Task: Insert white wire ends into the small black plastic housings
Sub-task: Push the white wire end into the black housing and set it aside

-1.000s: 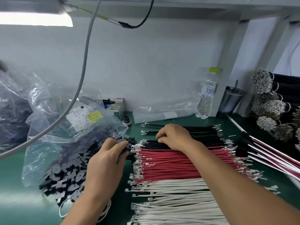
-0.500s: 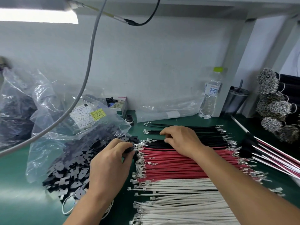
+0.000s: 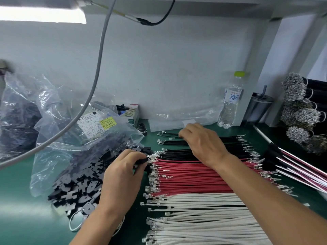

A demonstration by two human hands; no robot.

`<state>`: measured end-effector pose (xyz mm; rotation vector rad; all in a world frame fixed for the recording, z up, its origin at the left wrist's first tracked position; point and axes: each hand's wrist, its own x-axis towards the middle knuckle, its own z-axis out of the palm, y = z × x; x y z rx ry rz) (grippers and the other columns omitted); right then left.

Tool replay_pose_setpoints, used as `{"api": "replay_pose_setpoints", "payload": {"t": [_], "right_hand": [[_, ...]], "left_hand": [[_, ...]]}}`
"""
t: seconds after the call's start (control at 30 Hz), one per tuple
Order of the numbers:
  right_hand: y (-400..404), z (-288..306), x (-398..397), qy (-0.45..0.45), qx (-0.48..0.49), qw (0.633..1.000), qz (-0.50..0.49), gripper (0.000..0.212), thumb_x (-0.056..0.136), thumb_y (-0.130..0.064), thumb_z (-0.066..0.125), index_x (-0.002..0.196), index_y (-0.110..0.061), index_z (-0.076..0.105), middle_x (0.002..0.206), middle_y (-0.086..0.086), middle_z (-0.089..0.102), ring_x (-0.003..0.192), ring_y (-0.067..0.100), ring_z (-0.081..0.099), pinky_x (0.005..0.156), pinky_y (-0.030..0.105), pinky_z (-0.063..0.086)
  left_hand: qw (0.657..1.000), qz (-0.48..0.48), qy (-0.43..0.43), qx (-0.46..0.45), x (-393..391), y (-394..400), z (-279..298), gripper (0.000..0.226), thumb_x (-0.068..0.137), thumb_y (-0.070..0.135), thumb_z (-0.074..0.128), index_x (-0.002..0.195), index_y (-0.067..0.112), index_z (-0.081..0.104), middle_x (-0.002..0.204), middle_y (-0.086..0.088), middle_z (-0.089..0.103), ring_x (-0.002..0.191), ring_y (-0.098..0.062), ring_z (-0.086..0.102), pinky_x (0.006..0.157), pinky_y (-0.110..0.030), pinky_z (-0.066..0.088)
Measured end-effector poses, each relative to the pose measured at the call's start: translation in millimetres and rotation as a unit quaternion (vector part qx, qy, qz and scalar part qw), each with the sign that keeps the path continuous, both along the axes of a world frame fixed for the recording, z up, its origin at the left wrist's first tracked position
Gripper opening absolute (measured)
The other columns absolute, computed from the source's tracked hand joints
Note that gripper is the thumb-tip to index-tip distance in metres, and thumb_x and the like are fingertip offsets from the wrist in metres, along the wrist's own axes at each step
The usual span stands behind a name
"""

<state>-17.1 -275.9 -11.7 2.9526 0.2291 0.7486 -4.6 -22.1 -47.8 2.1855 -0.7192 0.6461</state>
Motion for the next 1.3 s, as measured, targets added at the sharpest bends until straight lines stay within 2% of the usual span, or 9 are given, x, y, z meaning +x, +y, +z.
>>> {"api": "replay_pose_setpoints", "payload": {"t": [0.07, 0.1, 0.2, 0.27, 0.37, 0.63, 0.87, 1.07, 1.3], "right_hand": [[3, 10, -10, -0.071, 0.001, 0.997, 0.014, 0.024, 0.089, 0.005, 0.066, 0.108, -0.010, 0.067, 0.092, 0.004, 0.057, 0.083, 0.022, 0.054, 0.059, 0.033, 0.049], [4, 13, -17, -0.109, 0.010, 0.994, 0.020, 0.023, 0.087, 0.006, 0.069, 0.105, -0.009, 0.068, 0.091, 0.004, 0.056, 0.082, 0.022, 0.053, 0.058, 0.033, 0.049], [15, 10, -45, -0.195, 0.049, 0.979, 0.043, 0.017, 0.088, 0.002, 0.070, 0.101, -0.010, 0.069, 0.092, 0.001, 0.057, 0.082, 0.019, 0.053, 0.064, 0.031, 0.050], [25, -1, -65, -0.210, 0.083, 0.972, 0.061, 0.007, 0.095, -0.009, 0.064, 0.099, -0.011, 0.070, 0.091, -0.001, 0.058, 0.082, 0.016, 0.054, 0.066, 0.028, 0.049], [35, -11, -80, -0.189, 0.134, 0.970, 0.071, 0.012, 0.097, -0.017, 0.061, 0.094, -0.012, 0.072, 0.092, -0.003, 0.057, 0.082, 0.011, 0.054, 0.066, 0.020, 0.046], [38, -18, -81, -0.167, 0.177, 0.966, 0.086, 0.012, 0.097, -0.021, 0.062, 0.092, -0.014, 0.071, 0.092, -0.005, 0.058, 0.082, 0.010, 0.056, 0.071, 0.016, 0.042], [38, -19, -81, -0.156, 0.177, 0.968, 0.090, 0.015, 0.099, -0.024, 0.062, 0.092, -0.015, 0.072, 0.090, -0.005, 0.059, 0.080, 0.011, 0.056, 0.065, 0.023, 0.048], [42, -15, -84, -0.132, 0.167, 0.972, 0.097, 0.019, 0.100, -0.026, 0.057, 0.089, -0.017, 0.070, 0.087, -0.006, 0.057, 0.077, 0.014, 0.055, 0.060, 0.031, 0.049], [40, -9, -87, -0.087, 0.182, 0.975, 0.096, 0.019, 0.099, -0.027, 0.054, 0.088, -0.021, 0.068, 0.086, -0.009, 0.056, 0.076, 0.012, 0.056, 0.061, 0.033, 0.049]], "left_hand": [[0.997, -0.015, 0.045, -0.062, -2, -2, 0, 0.024, 0.076, 0.002, 0.087, 0.094, 0.017, 0.079, 0.089, 0.015, 0.074, 0.073, -0.004, 0.069, 0.072, -0.014, 0.057], [0.988, -0.032, 0.097, -0.117, -3, -2, 1, 0.024, 0.076, 0.003, 0.086, 0.092, 0.020, 0.080, 0.086, 0.014, 0.076, 0.074, -0.006, 0.072, 0.072, -0.014, 0.057], [0.922, -0.112, 0.265, -0.258, -9, -3, 7, 0.024, 0.075, 0.007, 0.087, 0.087, 0.027, 0.081, 0.084, 0.001, 0.080, 0.079, -0.021, 0.077, 0.075, -0.031, 0.064], [0.892, -0.150, 0.313, -0.290, -13, -4, 11, 0.023, 0.072, 0.011, 0.087, 0.090, 0.024, 0.081, 0.087, -0.005, 0.080, 0.082, -0.027, 0.077, 0.076, -0.034, 0.064], [0.863, -0.178, 0.350, -0.317, -19, -6, 16, 0.024, 0.068, 0.009, 0.087, 0.090, 0.015, 0.081, 0.088, -0.011, 0.080, 0.083, -0.028, 0.078, 0.075, -0.025, 0.062], [0.843, -0.207, 0.383, -0.316, -24, -9, 17, 0.021, 0.068, 0.002, 0.085, 0.087, 0.010, 0.082, 0.088, -0.014, 0.080, 0.077, -0.023, 0.077, 0.067, -0.021, 0.059], [0.828, -0.220, 0.392, -0.335, -22, -10, 16, 0.026, 0.064, 0.010, 0.087, 0.090, 0.009, 0.082, 0.092, -0.018, 0.079, 0.083, -0.030, 0.077, 0.072, -0.026, 0.061], [0.817, -0.236, 0.395, -0.347, -21, -8, 15, 0.025, 0.067, 0.004, 0.086, 0.092, 0.005, 0.081, 0.091, -0.022, 0.078, 0.078, -0.029, 0.077, 0.070, -0.026, 0.061], [0.807, -0.251, 0.419, -0.332, -23, -10, 15, 0.028, 0.071, 0.014, 0.082, 0.099, 0.010, 0.082, 0.091, -0.023, 0.078, 0.082, -0.034, 0.078, 0.073, -0.031, 0.064]]}}
